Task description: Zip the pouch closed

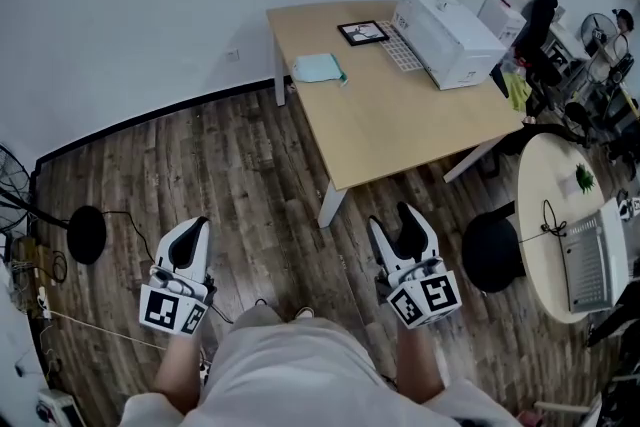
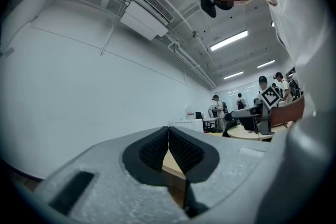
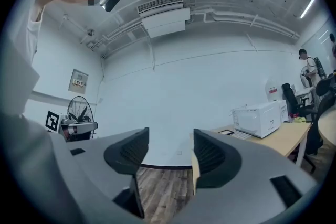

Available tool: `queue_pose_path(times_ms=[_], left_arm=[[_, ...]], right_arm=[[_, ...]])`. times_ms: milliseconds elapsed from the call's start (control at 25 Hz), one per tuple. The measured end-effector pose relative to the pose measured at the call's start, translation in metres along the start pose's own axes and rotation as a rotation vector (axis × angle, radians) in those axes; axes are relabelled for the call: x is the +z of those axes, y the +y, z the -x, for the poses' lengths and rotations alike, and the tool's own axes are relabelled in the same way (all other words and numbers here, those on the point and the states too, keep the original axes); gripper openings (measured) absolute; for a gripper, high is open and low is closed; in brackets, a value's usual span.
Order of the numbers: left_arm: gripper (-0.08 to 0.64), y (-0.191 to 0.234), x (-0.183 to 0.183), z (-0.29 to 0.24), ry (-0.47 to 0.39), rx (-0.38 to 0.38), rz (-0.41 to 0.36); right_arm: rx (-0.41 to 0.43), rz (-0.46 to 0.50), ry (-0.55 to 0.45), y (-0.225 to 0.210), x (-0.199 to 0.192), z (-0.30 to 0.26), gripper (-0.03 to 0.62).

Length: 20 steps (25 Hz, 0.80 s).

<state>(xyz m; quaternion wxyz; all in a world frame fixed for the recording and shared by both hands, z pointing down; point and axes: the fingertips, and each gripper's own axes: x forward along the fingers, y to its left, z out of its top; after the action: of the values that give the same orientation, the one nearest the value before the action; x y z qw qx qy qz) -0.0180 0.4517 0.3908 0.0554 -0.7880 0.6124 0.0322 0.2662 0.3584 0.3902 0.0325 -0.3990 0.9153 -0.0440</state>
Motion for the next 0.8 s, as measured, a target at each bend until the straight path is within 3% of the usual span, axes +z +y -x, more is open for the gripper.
queue_pose_path(times_ms=[40,160,280,640,800], left_arm=[[0.020,0.001,0.001,-0.003,-0.012,0.004,0.004],[0.363,0.013,0.005,-0.013,-0.053,0.036,-0.005],[0.470,0.033,0.007,-0.024,-0.063,0.092,-0.005],[0.483,0.053,-0.019,-0.072,0.012,0.052,-0.036],[0.483,0.092,-0.060,-0.111,0.053,0.034,0.015]], right_arm=[[-0.001,-0.002,-0.005,-0.003,0.001,-0.001,0.283],[-0.014,-0.019,-0.026,-0.015,0.005,-0.004,0.421],[-0.024,-0.028,-0.020,-0.025,0.005,-0.009,0.460],[-0.049,-0.062,0.057,-0.047,-0.026,-0.052,0.459],[-0.060,-0.036,0.097,-0.054,-0.044,-0.106,0.455]])
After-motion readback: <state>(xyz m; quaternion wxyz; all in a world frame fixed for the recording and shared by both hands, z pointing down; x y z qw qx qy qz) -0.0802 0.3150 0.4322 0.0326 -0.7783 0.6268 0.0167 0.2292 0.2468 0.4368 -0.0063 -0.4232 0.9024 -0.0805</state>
